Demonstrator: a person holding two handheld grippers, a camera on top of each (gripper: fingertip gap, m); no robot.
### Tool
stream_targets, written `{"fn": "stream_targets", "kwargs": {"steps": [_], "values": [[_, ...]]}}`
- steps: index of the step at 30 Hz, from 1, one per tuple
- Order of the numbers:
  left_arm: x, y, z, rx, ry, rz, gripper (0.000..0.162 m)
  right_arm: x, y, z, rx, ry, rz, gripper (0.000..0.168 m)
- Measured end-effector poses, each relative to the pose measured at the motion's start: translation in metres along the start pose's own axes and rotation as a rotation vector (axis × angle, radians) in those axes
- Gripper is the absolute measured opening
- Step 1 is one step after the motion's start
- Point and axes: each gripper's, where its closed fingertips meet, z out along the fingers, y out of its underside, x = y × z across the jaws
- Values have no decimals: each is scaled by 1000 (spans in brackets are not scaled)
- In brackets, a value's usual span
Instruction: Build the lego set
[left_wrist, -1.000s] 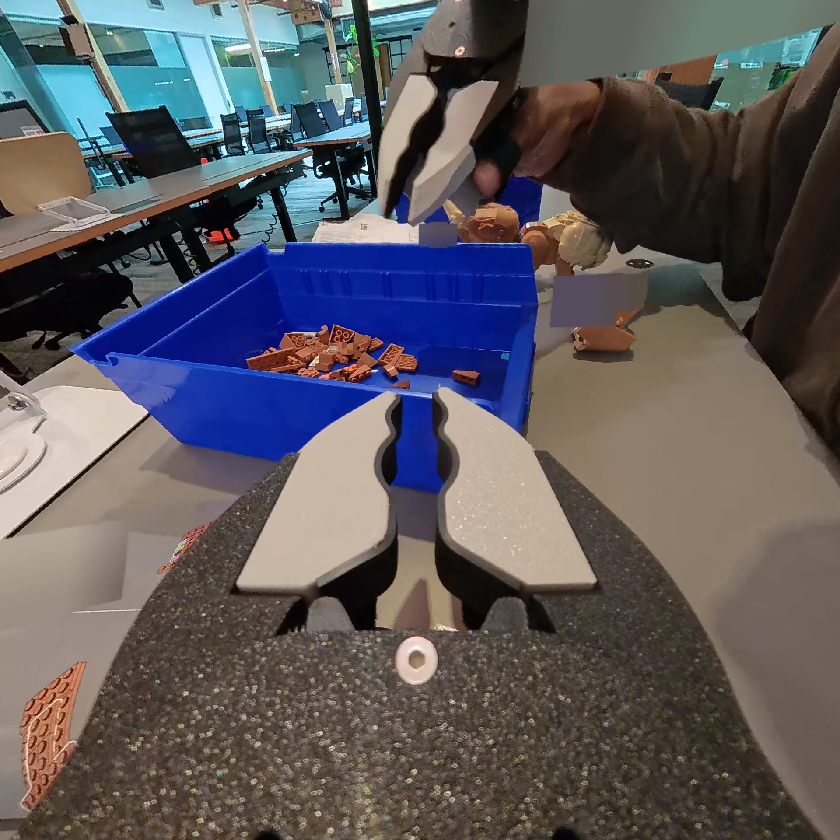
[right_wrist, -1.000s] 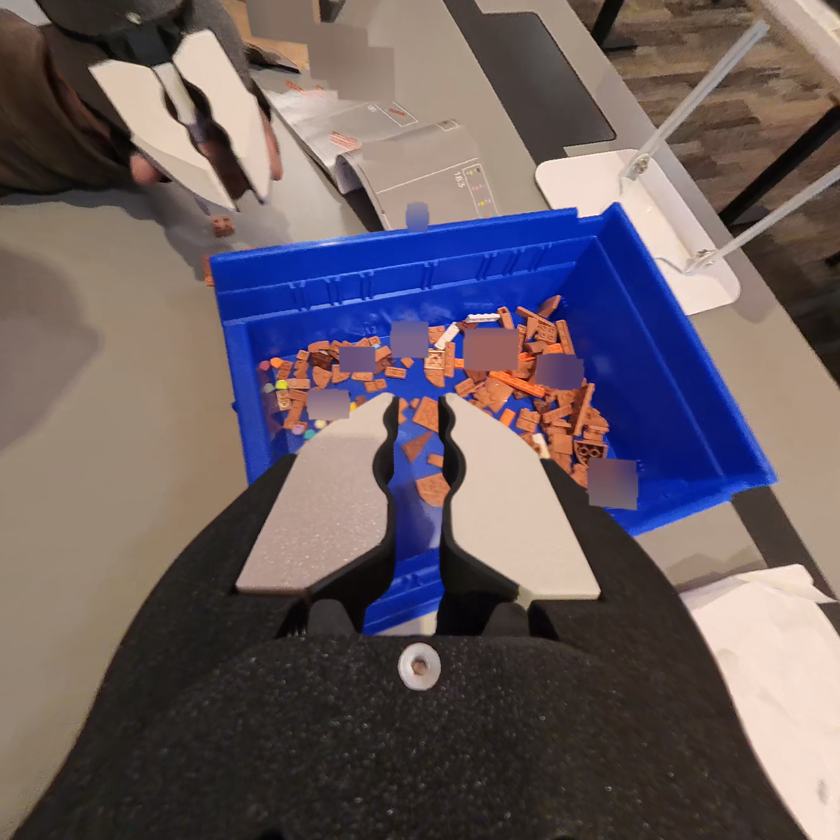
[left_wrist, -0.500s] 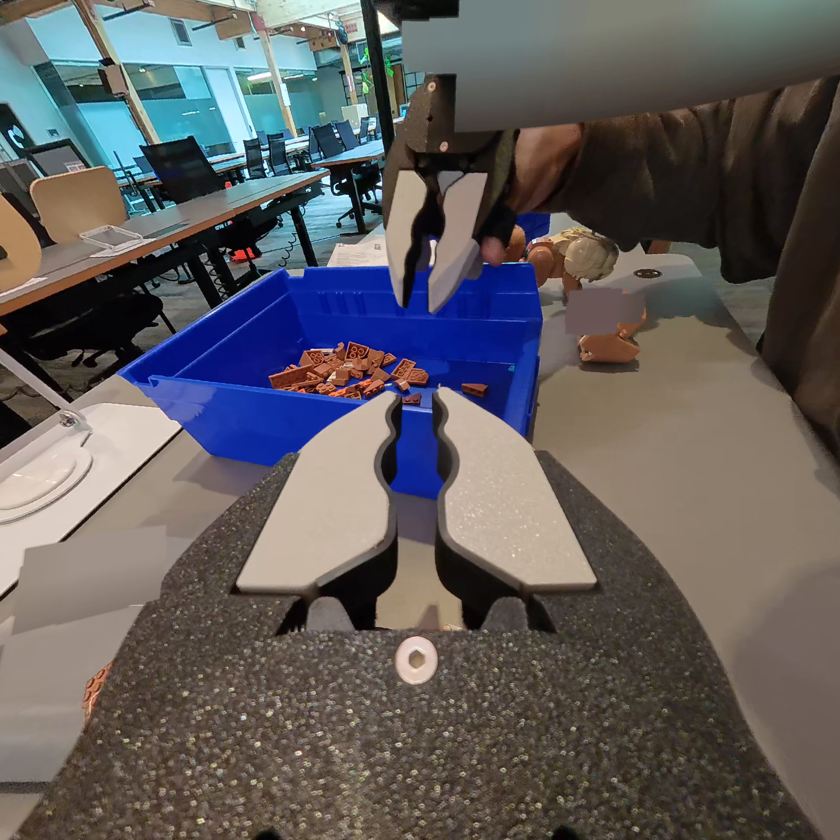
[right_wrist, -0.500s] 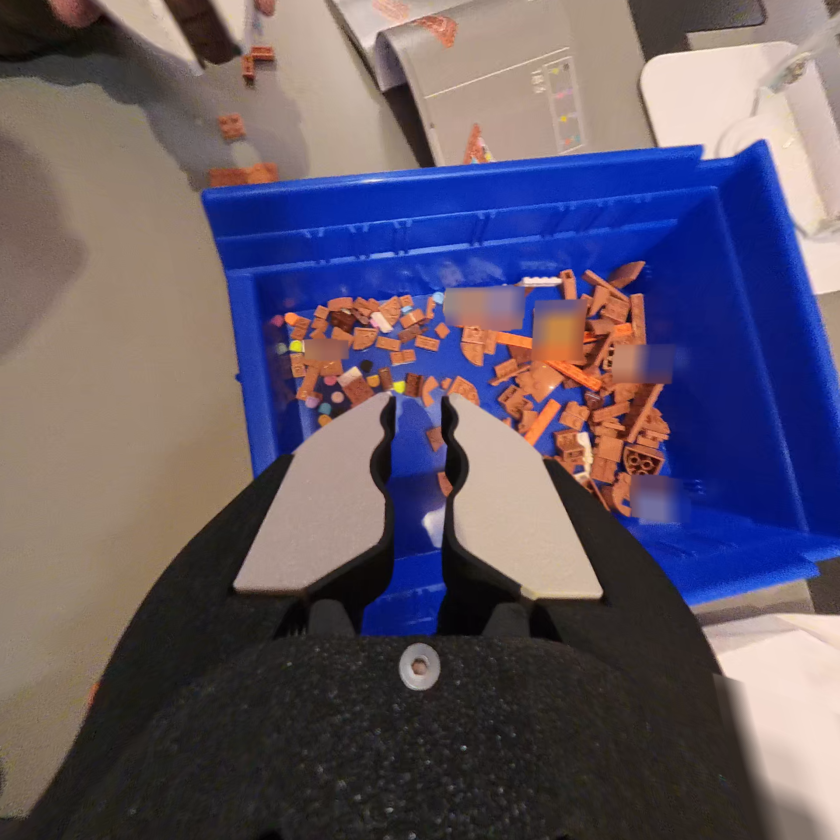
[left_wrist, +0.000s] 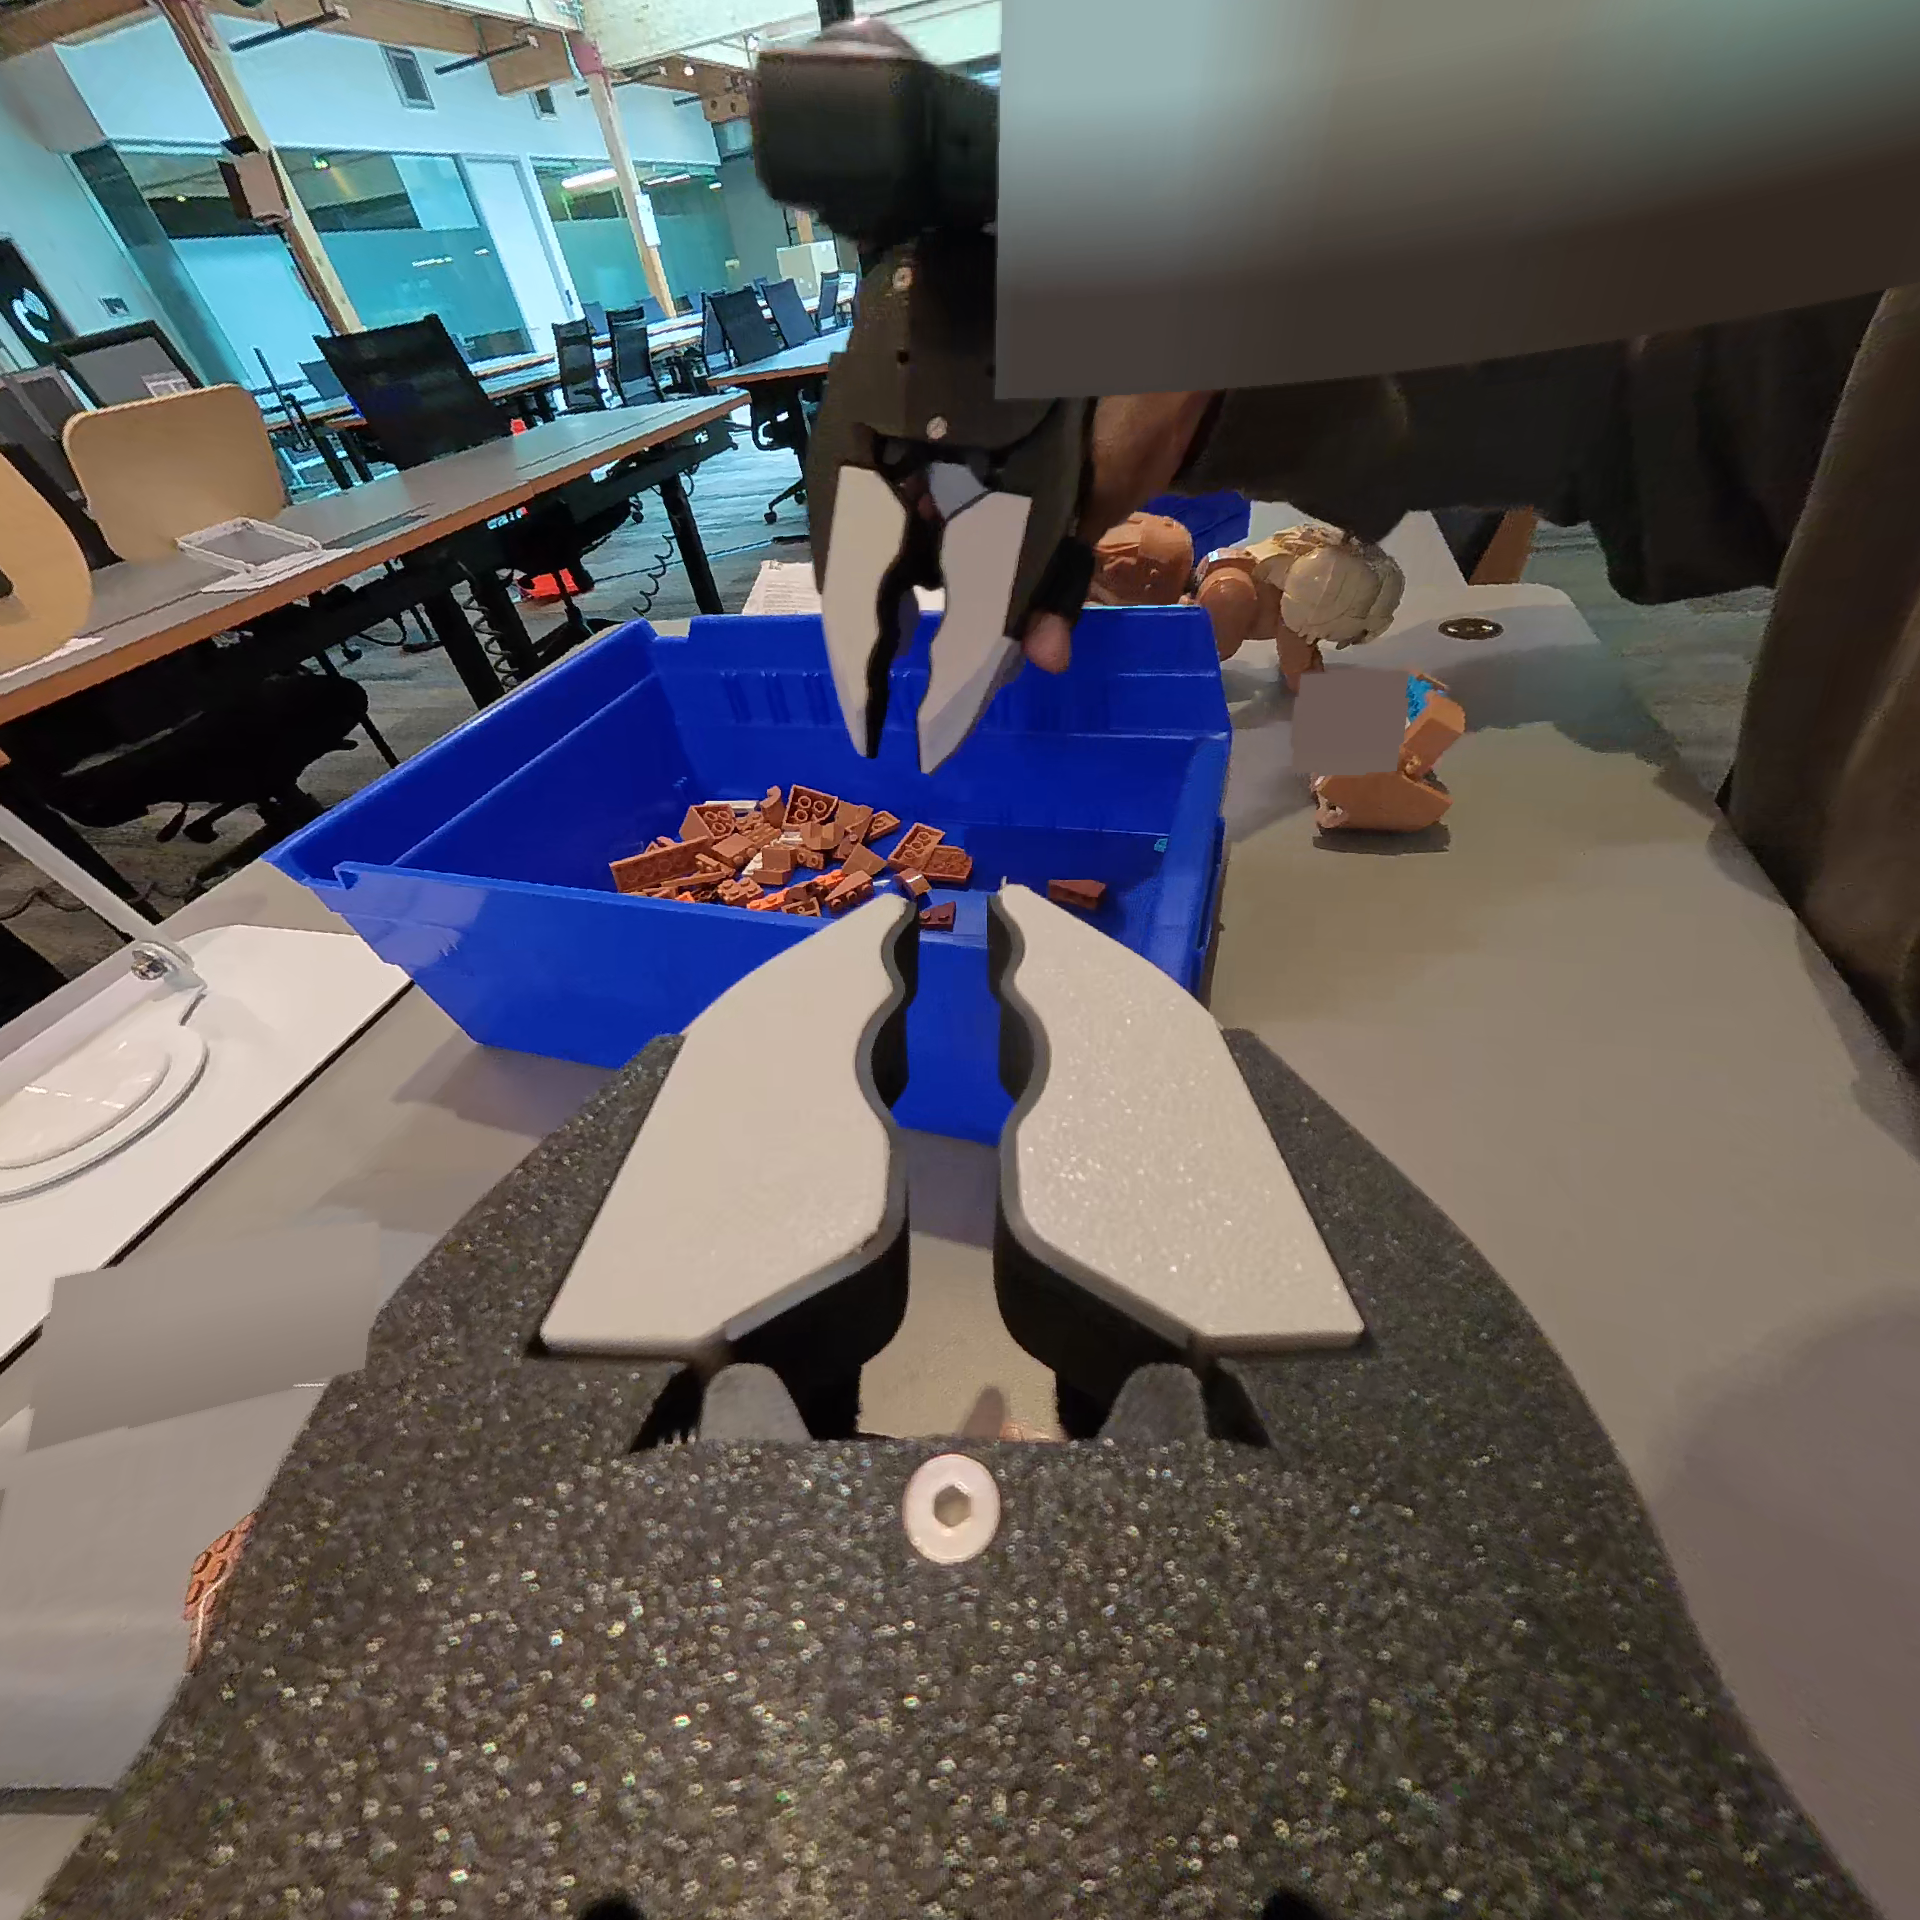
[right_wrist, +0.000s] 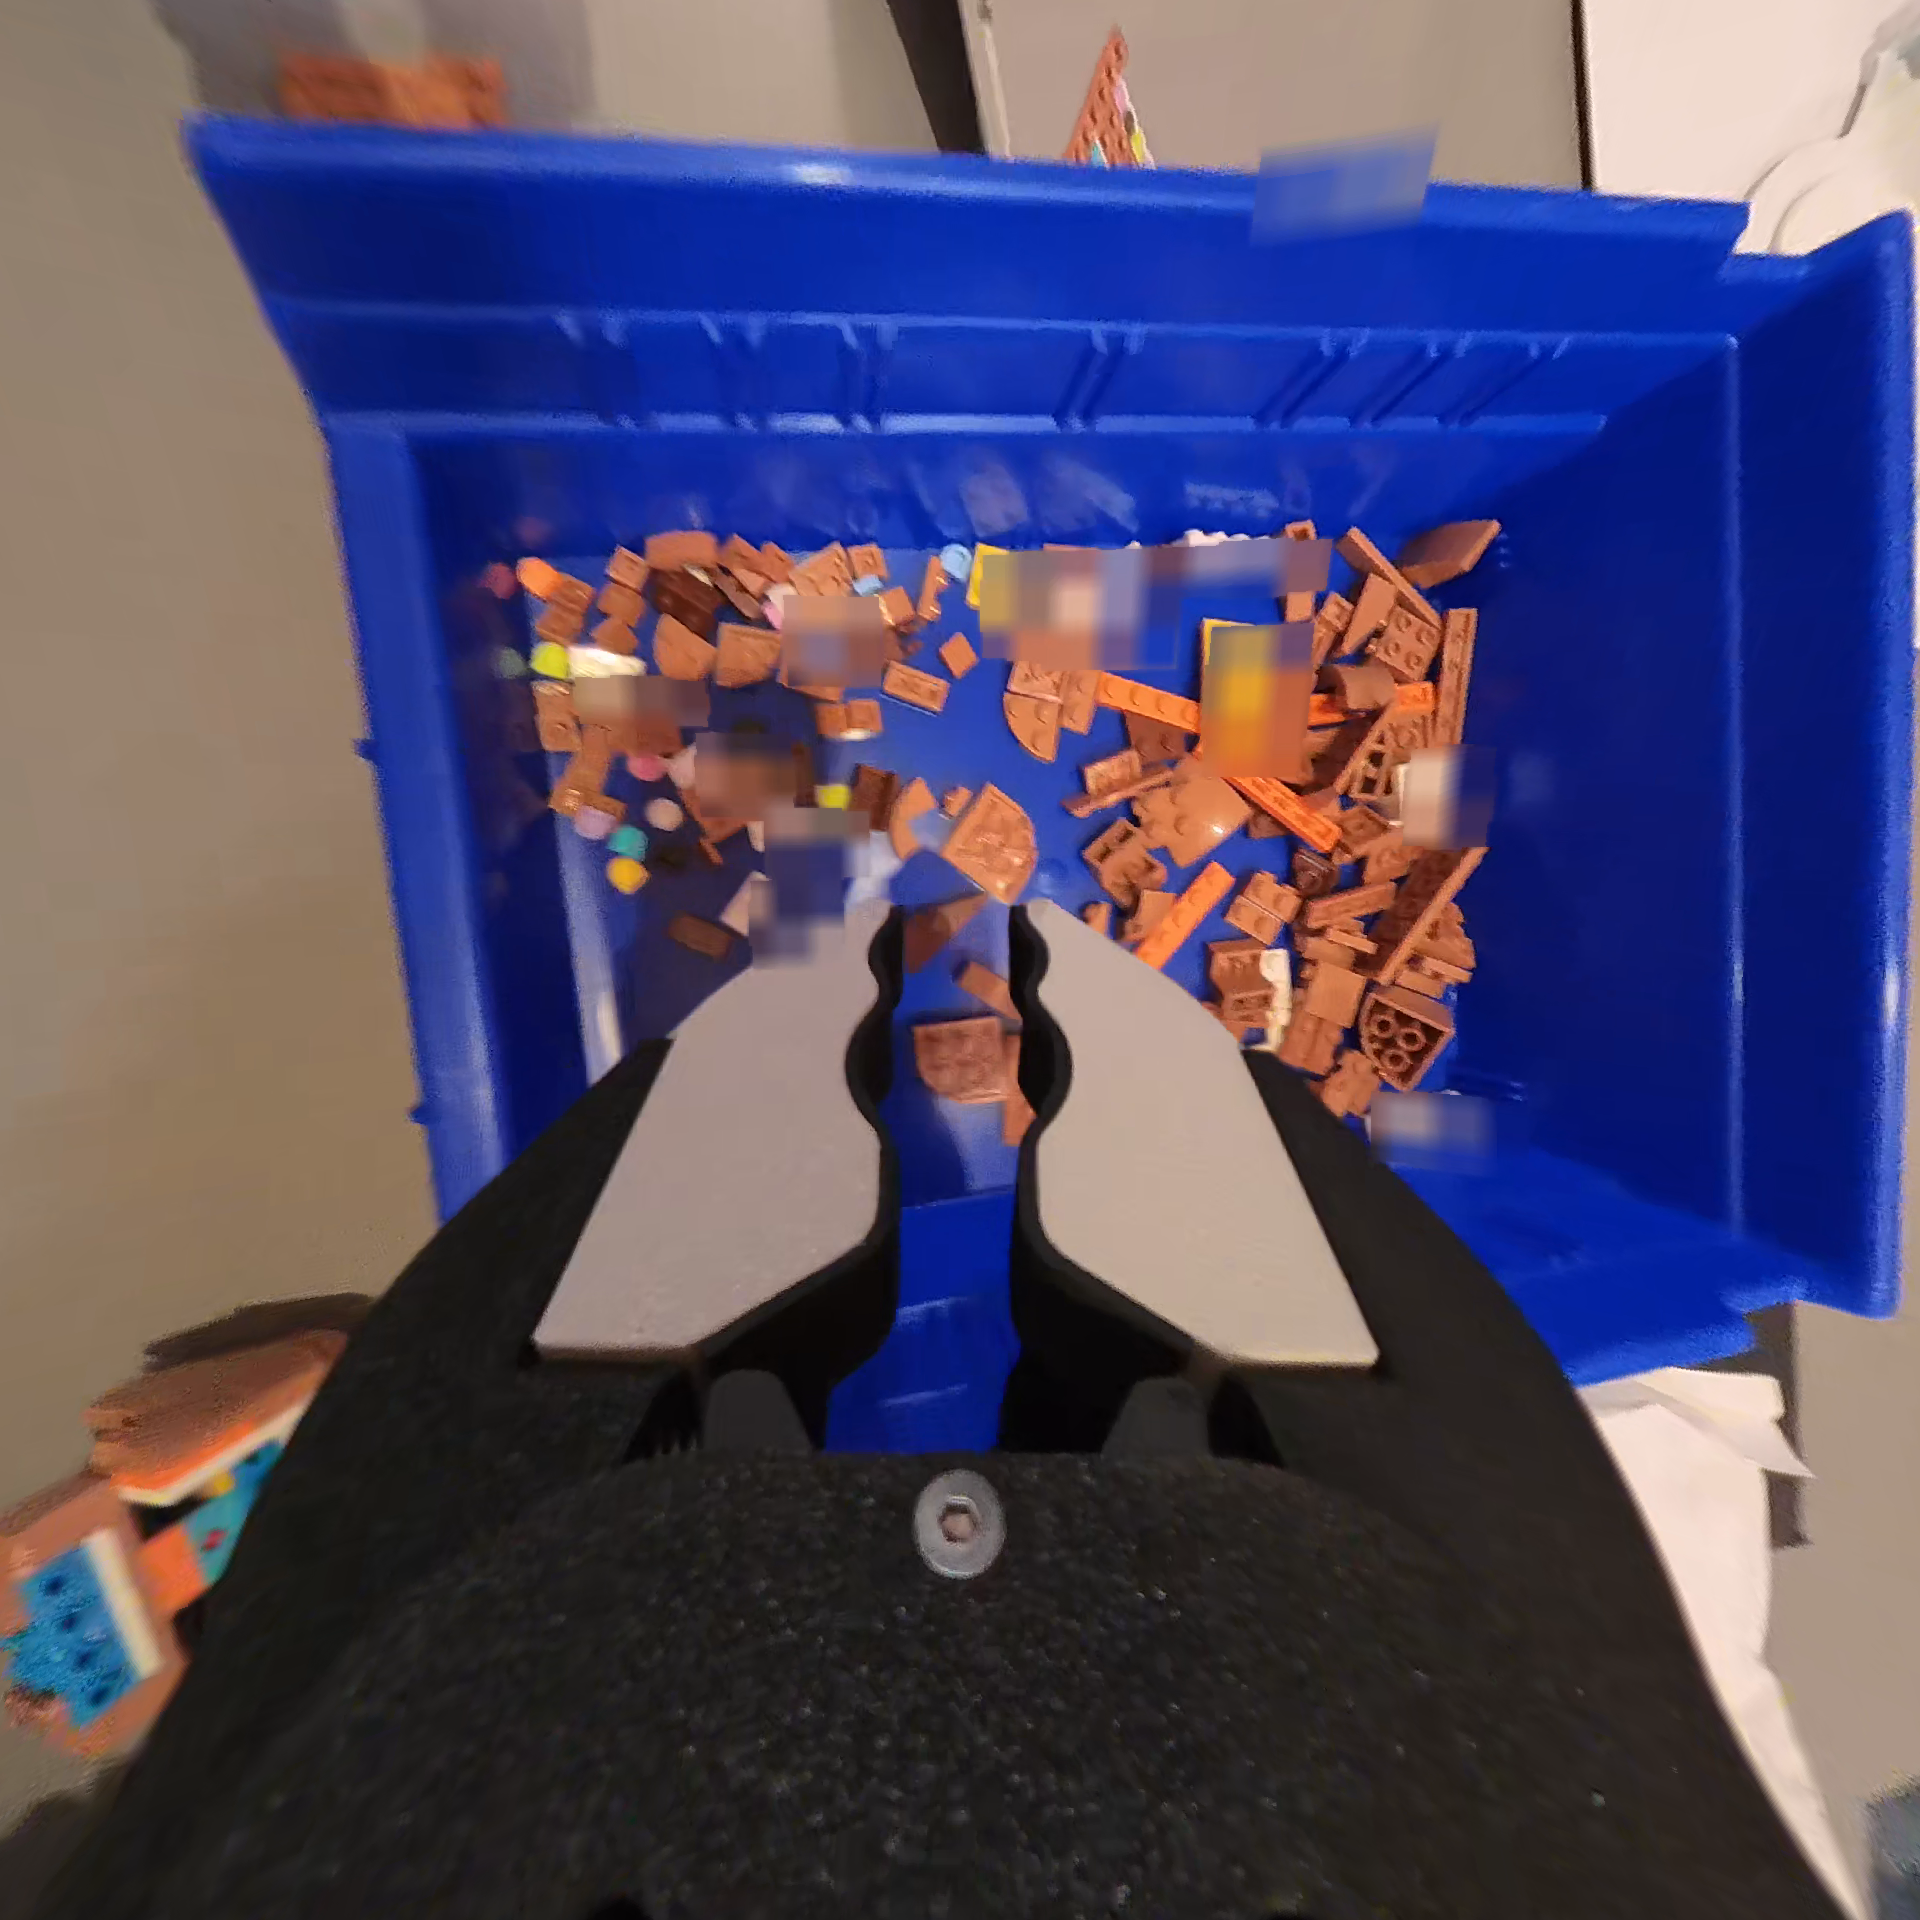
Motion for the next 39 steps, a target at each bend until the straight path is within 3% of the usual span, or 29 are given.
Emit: {"fn": "stream_targets", "kwargs": {"steps": [8, 14, 25, 39], "values": [[-1, 1, -1, -4, -5, -2, 12, 27, 2, 33, -142, -20, -103, 18], [-2, 1, -1, -5, -7, -3, 12, 49, 32, 46, -355, 8, -174, 17], [-1, 1, -1, -5, -7, -4, 12, 44, 37, 64, -455, -107, -212, 15], [-4, 0, -3, -2, -18, -4, 12, 76, 44, 68, -579, -23, -231, 9]]}}
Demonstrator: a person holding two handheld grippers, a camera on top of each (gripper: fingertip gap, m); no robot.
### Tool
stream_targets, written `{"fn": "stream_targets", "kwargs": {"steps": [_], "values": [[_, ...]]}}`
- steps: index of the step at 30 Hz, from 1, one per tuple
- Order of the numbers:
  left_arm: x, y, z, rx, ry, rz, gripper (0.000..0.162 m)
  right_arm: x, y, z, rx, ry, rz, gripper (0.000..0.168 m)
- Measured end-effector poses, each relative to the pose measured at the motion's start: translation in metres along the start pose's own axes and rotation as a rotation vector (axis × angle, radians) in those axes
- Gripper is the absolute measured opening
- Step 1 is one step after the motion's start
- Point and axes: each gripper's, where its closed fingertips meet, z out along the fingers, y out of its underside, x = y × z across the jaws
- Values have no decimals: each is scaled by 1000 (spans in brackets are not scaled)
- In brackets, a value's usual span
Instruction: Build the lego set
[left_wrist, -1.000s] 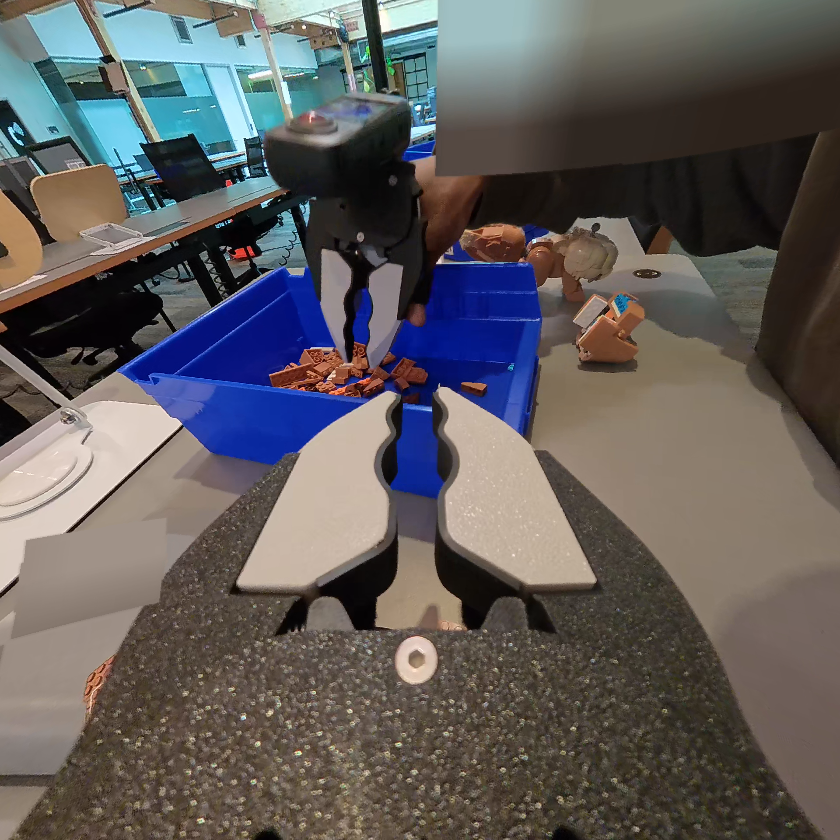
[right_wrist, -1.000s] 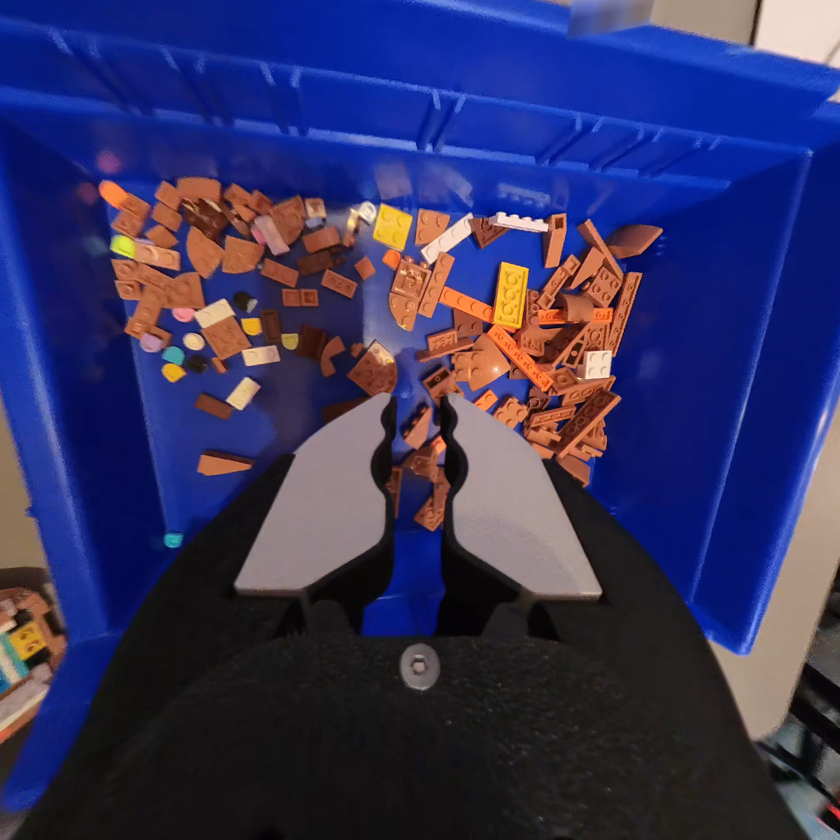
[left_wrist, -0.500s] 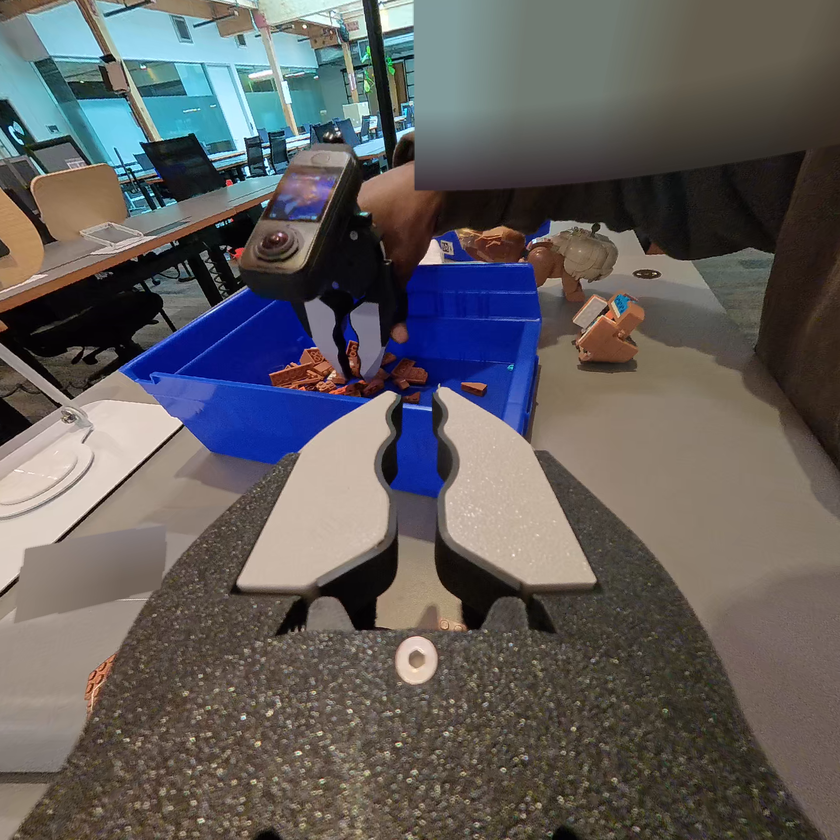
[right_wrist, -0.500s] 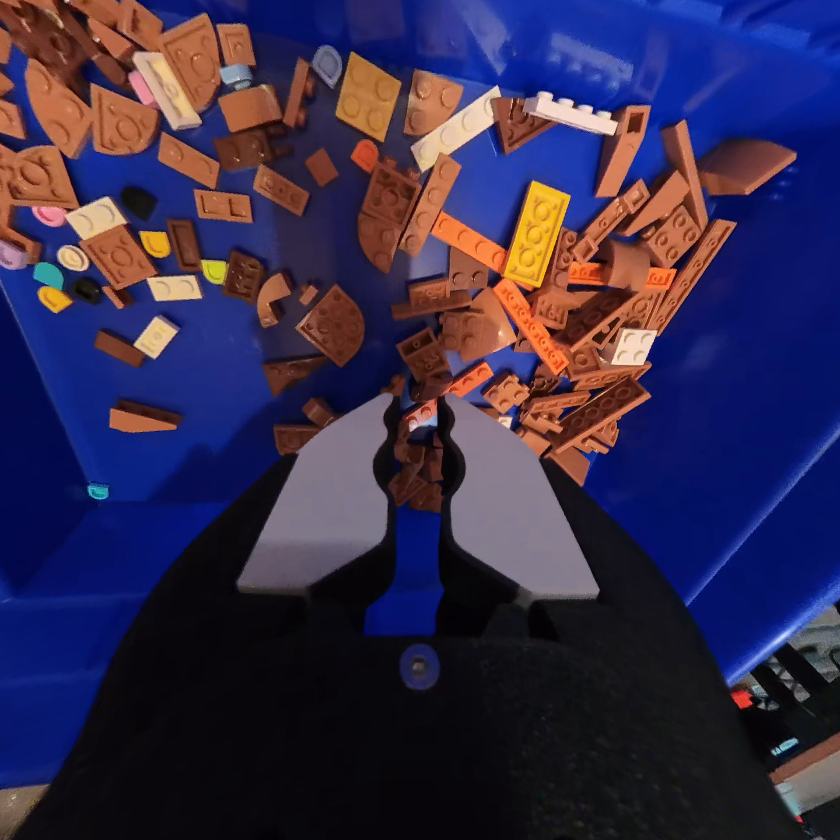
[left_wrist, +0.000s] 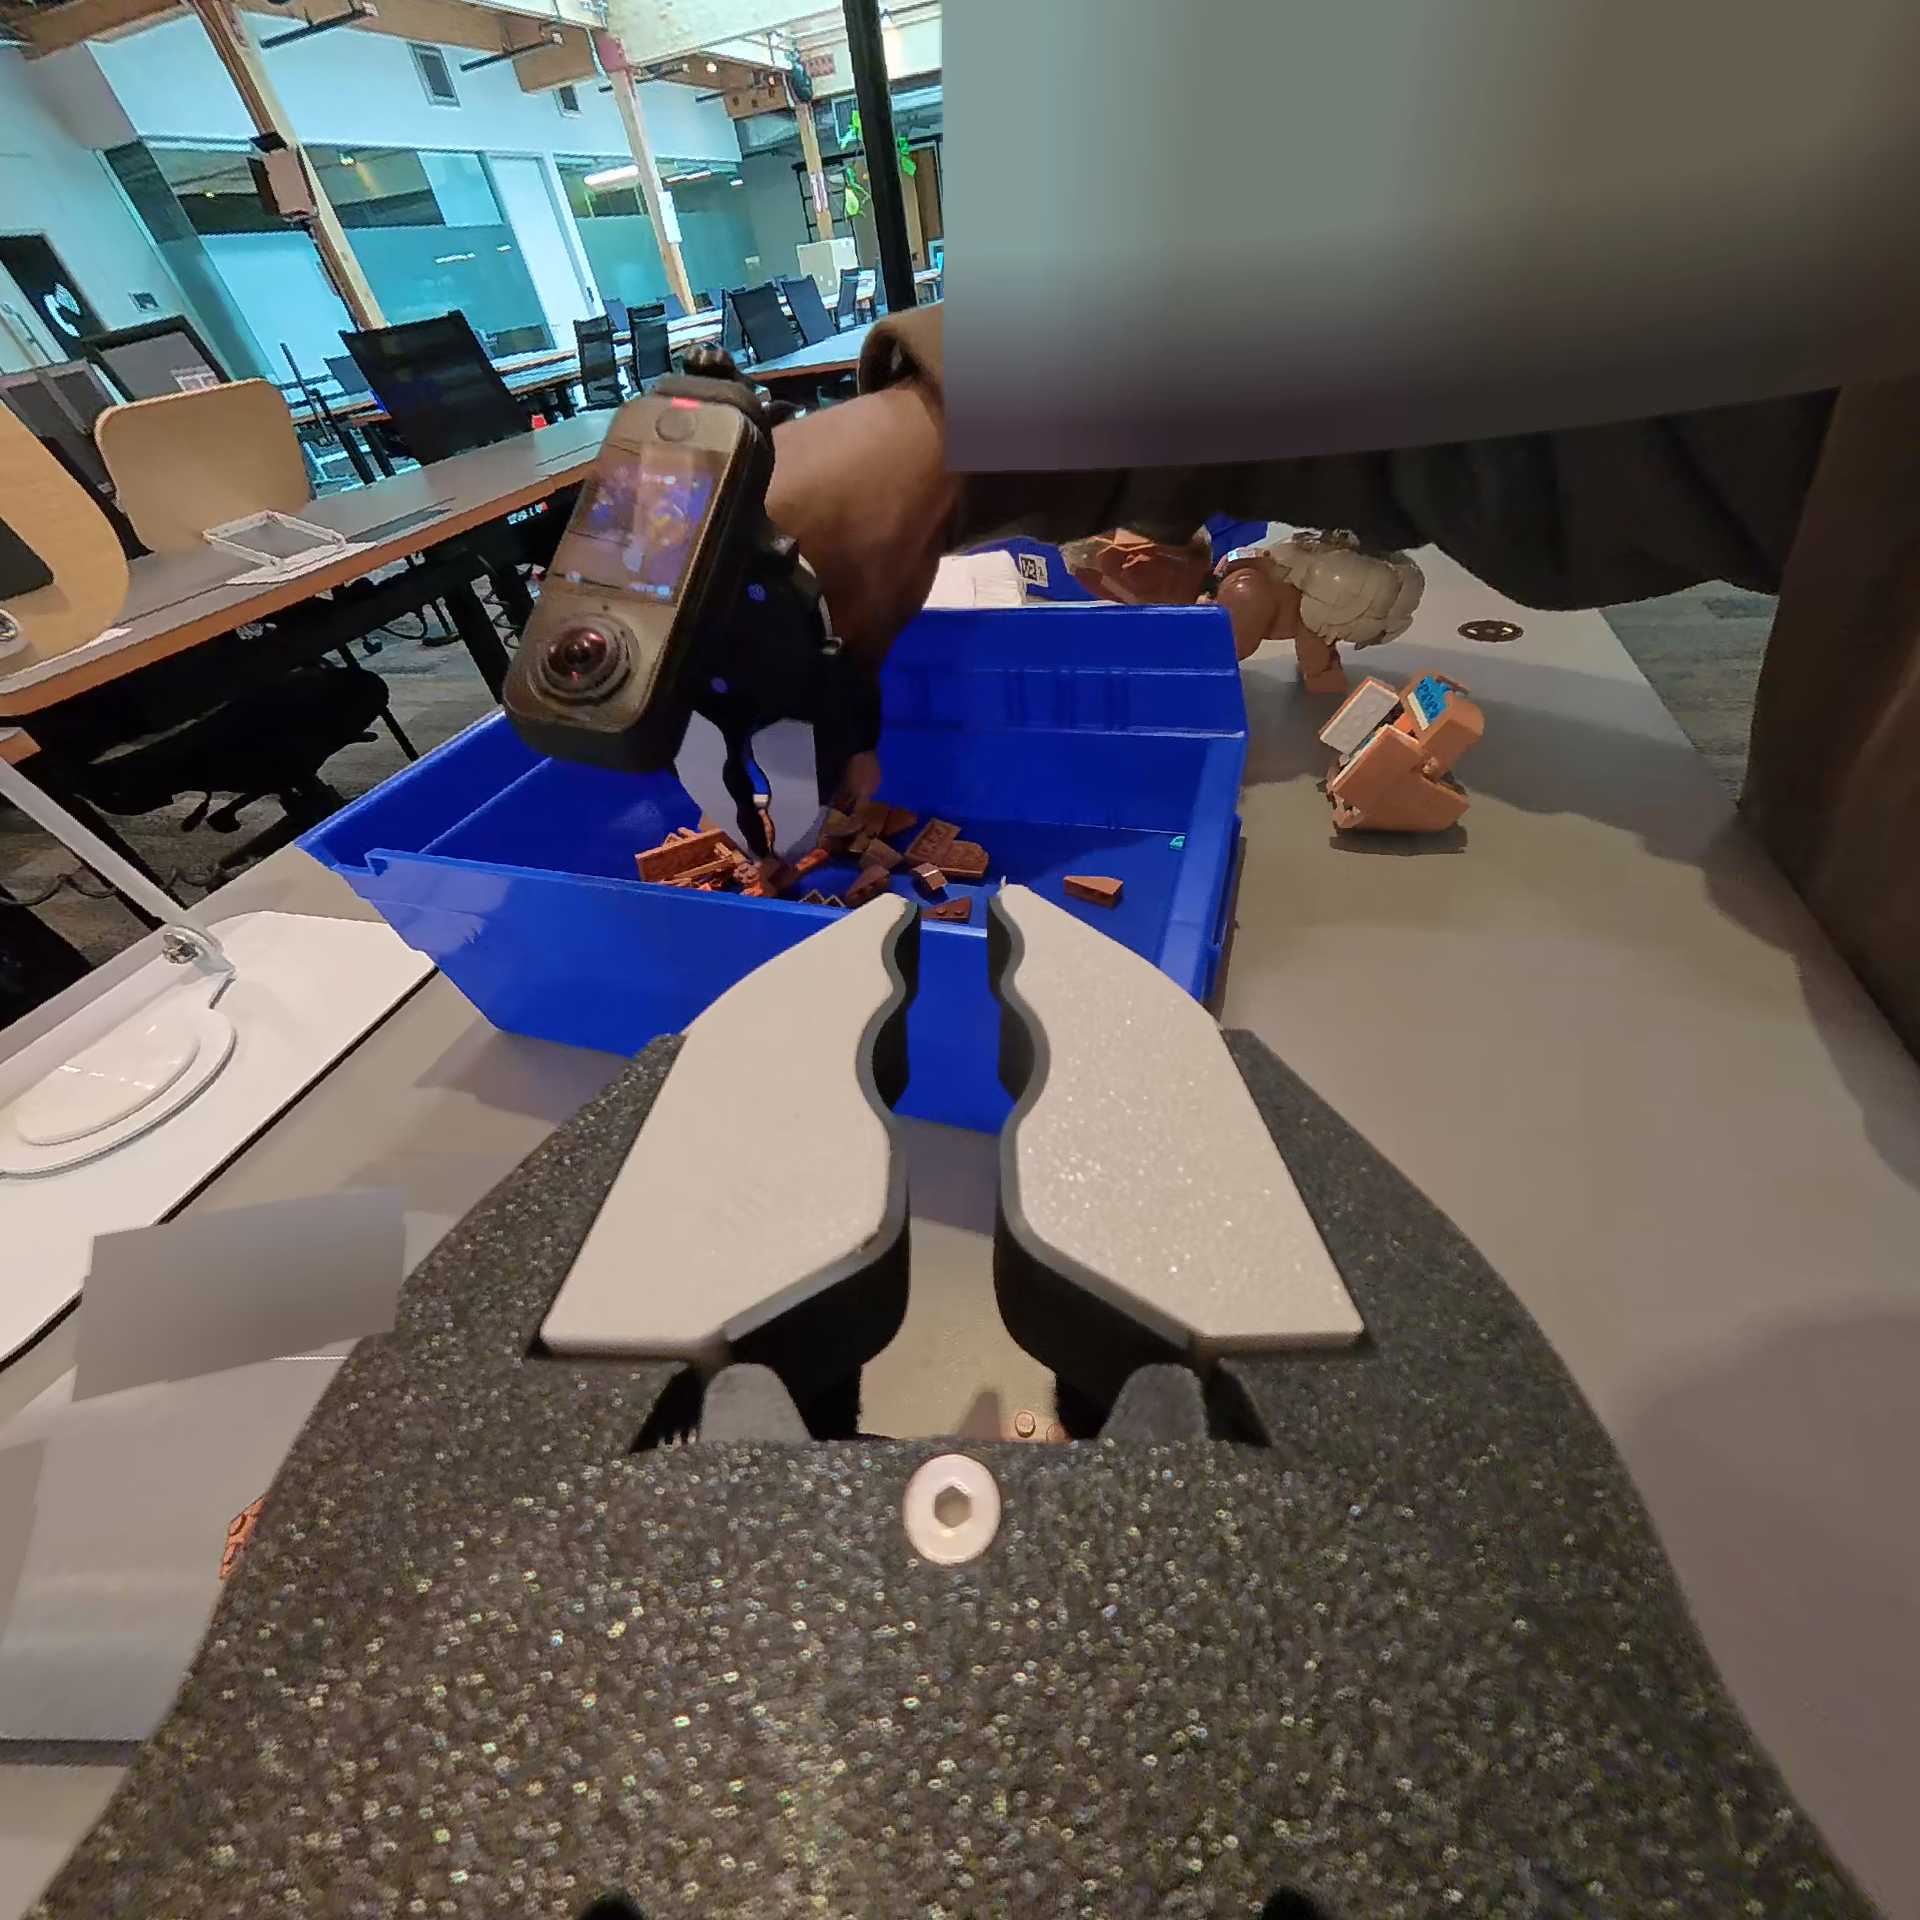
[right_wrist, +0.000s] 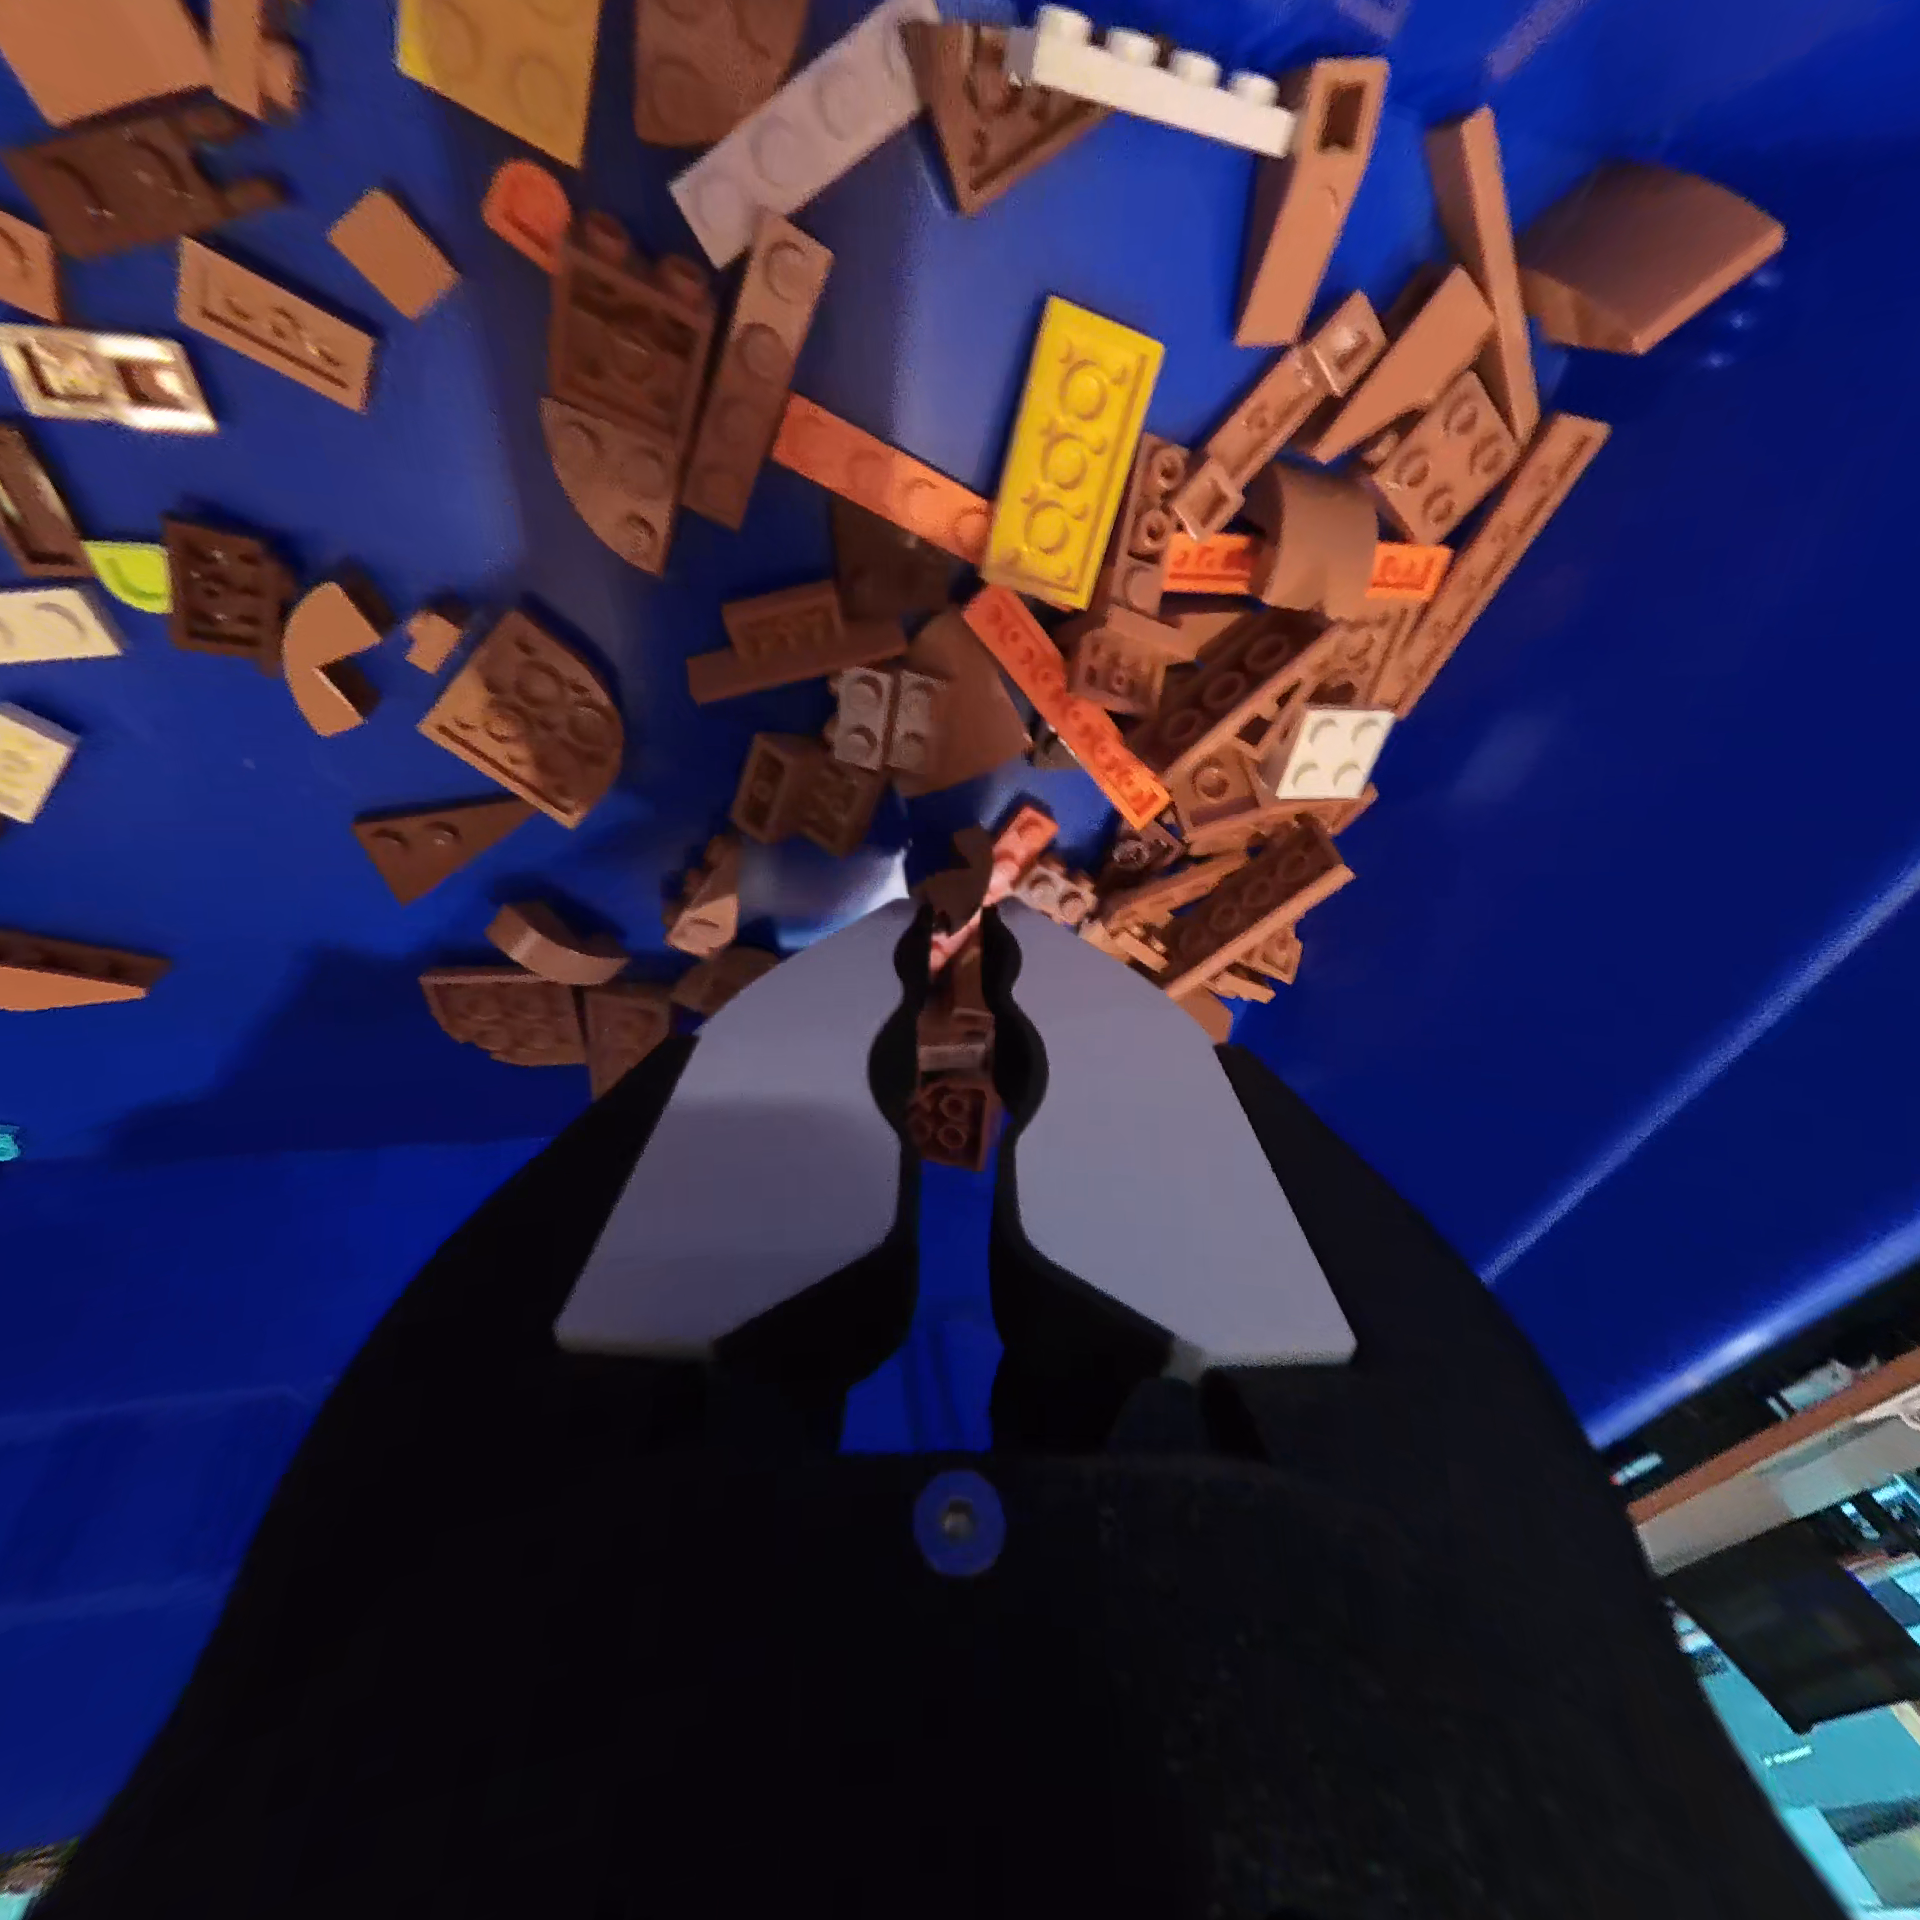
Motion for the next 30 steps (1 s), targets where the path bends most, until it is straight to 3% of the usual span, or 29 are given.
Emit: {"fn": "stream_targets", "kwargs": {"steps": [10, 30], "values": [[-1, 0, 0, 3, 0, -3, 12, 1, 22, -36, 81, 6, 39, 12], [0, -3, -1, 12, 0, 1, 12, -41, 32, -51, 142, -106, 3, 23]]}}
